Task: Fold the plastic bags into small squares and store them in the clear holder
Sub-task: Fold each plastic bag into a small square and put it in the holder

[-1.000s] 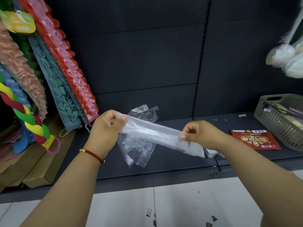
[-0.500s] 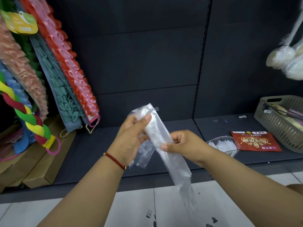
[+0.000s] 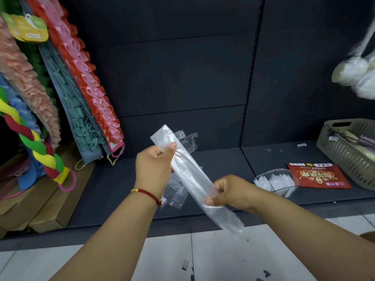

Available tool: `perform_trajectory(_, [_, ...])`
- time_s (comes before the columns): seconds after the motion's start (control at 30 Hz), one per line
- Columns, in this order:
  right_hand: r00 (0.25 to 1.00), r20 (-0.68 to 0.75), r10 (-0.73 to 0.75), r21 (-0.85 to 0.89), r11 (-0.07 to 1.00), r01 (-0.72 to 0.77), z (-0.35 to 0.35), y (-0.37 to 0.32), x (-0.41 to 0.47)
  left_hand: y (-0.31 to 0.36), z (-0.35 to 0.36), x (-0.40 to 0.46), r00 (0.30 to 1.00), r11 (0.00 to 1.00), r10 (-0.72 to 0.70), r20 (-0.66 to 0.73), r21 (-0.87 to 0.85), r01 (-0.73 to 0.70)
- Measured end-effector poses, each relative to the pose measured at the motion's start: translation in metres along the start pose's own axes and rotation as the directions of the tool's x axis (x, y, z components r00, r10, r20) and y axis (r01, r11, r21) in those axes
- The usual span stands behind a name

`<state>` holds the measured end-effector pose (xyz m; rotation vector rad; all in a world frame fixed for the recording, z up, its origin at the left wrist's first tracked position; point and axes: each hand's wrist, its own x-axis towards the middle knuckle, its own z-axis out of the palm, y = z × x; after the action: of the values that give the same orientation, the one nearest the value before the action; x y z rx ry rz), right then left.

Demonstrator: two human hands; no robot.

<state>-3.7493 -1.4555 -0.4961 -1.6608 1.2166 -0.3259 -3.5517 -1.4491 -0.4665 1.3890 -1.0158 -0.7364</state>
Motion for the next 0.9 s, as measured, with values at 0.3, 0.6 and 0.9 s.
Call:
perform_trajectory(0.3, [0.998,0.008,-0.067,0.117,0.991,0.066,0.002,-0.005,0.000,0.004,0.005,-0.008,0.991,0.976,0.136,-0.015,0.176,-0.131])
perform_trajectory(0.6, [0.971,-0.214,-0.107,0.245,0.956,0.159,0.005,-0.009,0.006,0.008,0.011,-0.012,0.957,0.957,-0.155,0.243,-0.202,0.206])
perform_trajectory(0.9, [0.939,-0.335,-0.074,0.366,0.908,0.202,0.003,-0.013,0.008,-0.005,0.019,-0.022,0.944,0.989,-0.144,0.297,0.026,0.143])
